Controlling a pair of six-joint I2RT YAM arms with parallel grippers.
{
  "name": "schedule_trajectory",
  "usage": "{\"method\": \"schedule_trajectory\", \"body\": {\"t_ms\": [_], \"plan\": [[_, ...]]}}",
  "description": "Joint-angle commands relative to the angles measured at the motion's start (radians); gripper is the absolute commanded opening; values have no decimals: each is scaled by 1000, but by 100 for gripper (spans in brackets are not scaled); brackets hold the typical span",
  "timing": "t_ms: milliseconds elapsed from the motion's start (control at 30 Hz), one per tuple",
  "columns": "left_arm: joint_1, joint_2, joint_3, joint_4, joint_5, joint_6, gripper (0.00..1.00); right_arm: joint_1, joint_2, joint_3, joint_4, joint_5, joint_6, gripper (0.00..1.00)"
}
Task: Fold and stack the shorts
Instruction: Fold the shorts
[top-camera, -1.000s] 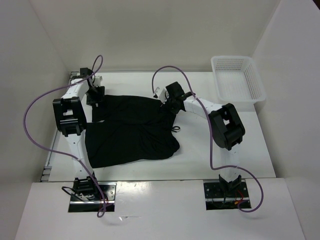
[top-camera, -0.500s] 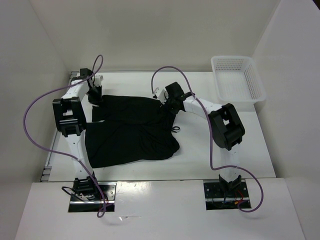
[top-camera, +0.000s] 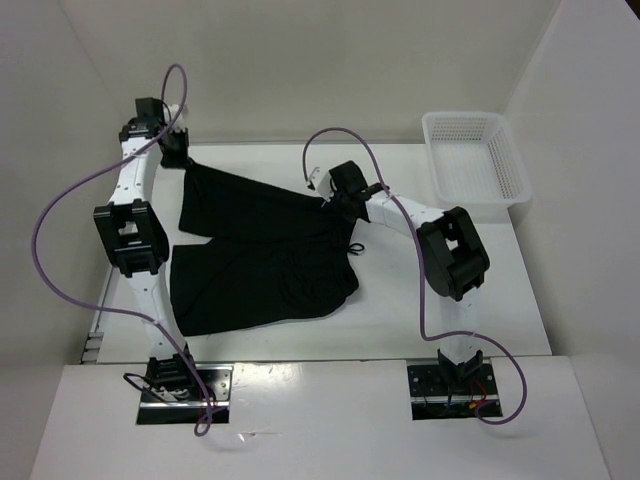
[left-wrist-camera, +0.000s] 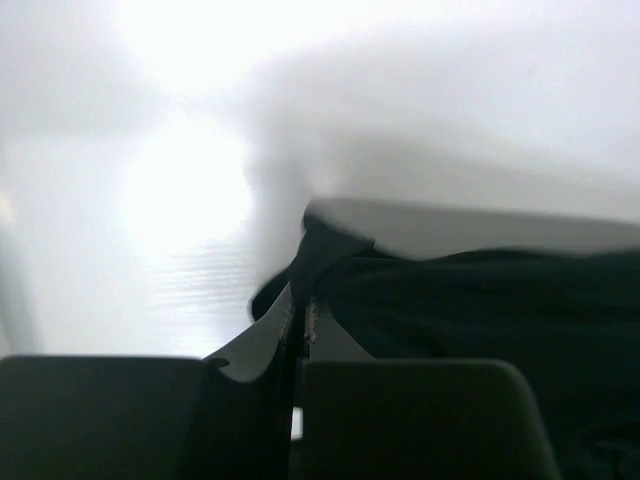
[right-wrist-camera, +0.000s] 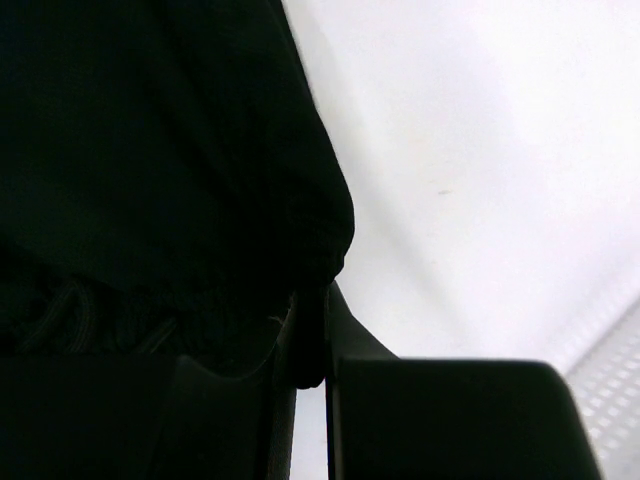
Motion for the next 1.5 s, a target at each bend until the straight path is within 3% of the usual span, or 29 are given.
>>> {"method": "schedule_trajectory", "body": {"t_ms": [0,67,233,367,533,667,900,1067,1233,1367,1467], "plan": [[42,-90,159,-62,-10,4,0,-29,-68,67,85,84,-36,0],[42,-90,220,-105,-1,4,0,-41,-69,77,105,95,-48,0],[53,-155,172,-138,50,4,0,-75,-78,135,96,94,-59,0],[53,-246,41,-179,107,4,0,-84,-90,185,16,11,-79,0],[53,-418,-267,-245,168,4,0,-84,-194,227,-182,-192,-141,0],[53,-562,-444,-325,207,4,0,-49,-312,18,-265,-235,-241,0],[53,-628,-641,-363,196,4,0,-14,-417,-294,-250,-201,-336,0],[62,-628,-617,-410,167,4,0,-14,-453,-295,-240,-189,-364,0],[105,-648,-518,-524,124,4,0,-32,-527,-253,-386,-251,-459,0],[119,-717,-656,-524,62,4,0,-32,-578,-258,-535,-304,-550,0],[50,-746,-829,-524,36,4,0,15,-602,-337,-552,-304,-573,0]]}}
